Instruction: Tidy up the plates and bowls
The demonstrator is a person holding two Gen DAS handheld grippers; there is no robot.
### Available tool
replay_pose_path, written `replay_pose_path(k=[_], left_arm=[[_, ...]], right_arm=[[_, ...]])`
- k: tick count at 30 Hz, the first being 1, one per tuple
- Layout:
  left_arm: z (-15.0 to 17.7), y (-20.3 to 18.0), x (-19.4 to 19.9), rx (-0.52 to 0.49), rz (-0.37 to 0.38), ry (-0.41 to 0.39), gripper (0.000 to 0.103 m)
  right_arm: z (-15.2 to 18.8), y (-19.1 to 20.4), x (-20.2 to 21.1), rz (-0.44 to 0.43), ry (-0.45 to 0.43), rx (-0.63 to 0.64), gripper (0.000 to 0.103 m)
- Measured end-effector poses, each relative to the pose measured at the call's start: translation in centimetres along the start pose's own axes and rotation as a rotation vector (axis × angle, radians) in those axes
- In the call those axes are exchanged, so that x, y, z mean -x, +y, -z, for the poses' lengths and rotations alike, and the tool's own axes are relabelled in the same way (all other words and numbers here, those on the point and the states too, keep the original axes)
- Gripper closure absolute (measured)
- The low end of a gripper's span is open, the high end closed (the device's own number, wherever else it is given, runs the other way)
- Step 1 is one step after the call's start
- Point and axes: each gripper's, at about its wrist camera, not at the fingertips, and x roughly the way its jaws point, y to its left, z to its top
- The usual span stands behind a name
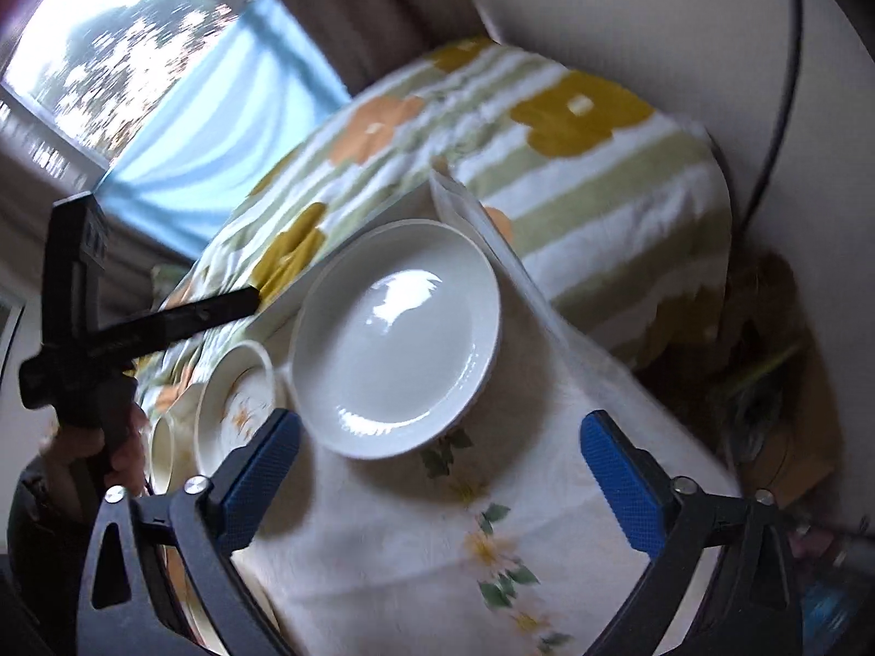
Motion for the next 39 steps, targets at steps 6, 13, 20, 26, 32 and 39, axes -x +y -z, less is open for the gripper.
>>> replay_pose_path(k=[6,13,20,26,32,39], left_arm=[[0.3,0.7,-3.5,-0.057,0.014,0.062,0.053],[-0.3,1.4,-4.8,-0.101,-0.025,0.076,0.082],[-0.6,2.1,-5.0,-0.106,-0.023,0.080,0.090],[-0.5,1.8,-5.0,-0.119,-0.037,0.067,0.090],[-0.4,1.1,-3.6,-0.109,-0.042,0.036,0.090],[0.5,-0.6,1.0,-0.069,-0.073,-0.046,0.090]], right_arm=[[0.1,-1.0,-3.3,0.059,0.024,-0.109,0.025],[-0.2,-1.5,-4.9,0.059,0.020,-0.158,0.050],[-0.5,-1.4,-6.2,0.038,0.025,-0.172,0.084],[-0.6,-1.3,-6.4,0.039,0.024,-0.152,0.085],[-0.9,-1.2,-5.4,0.029,0.012,-0.113,0.085],[-1.5,-0.1,-2.4,0.014,-0.019,-0.021,0.085]])
